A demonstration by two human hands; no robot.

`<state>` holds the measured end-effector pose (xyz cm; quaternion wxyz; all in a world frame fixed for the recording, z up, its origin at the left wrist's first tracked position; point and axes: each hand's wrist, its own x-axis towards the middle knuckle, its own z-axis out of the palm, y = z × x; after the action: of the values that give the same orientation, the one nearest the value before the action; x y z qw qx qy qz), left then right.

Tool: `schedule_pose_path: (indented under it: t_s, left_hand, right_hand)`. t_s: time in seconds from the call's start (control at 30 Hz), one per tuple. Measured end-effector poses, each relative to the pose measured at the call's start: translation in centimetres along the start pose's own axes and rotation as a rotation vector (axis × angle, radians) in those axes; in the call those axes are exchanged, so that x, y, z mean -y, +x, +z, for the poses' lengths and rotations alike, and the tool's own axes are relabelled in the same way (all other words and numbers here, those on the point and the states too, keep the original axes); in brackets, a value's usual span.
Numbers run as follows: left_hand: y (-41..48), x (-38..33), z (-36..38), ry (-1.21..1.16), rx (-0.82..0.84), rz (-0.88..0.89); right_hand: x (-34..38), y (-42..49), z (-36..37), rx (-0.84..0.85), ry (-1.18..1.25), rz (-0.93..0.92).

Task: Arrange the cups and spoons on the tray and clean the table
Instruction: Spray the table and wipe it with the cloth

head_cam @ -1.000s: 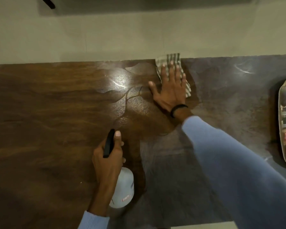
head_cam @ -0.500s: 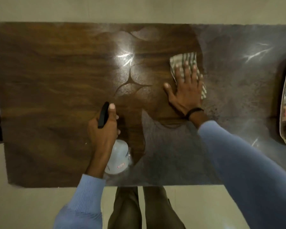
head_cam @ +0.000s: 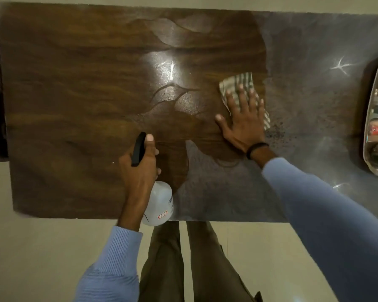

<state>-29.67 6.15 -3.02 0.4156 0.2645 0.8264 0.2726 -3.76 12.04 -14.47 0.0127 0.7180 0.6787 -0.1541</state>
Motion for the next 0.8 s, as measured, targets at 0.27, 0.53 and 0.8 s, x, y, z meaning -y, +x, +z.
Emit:
schedule_pose_path:
  t_s: [0.27, 0.53, 0.8]
  left_hand:
    - [-1.9, 1.3, -1.3, 0.002, -0.025, -0.024]
    - [-2.0, 4.0, -3.8, 0.026, -0.027, -0.013]
    - [-2.8, 6.3, -7.2, 0.034, 0.02, -0.009]
  right_hand:
    - [9.3, -13.7, 5.4, 0.114, 0.045, -0.383]
    - [4.2, -8.3, 3.4, -0.037, 0.041, 0.177]
    - [12.6, -24.9, 9.4, 0.105, 0.11, -0.352]
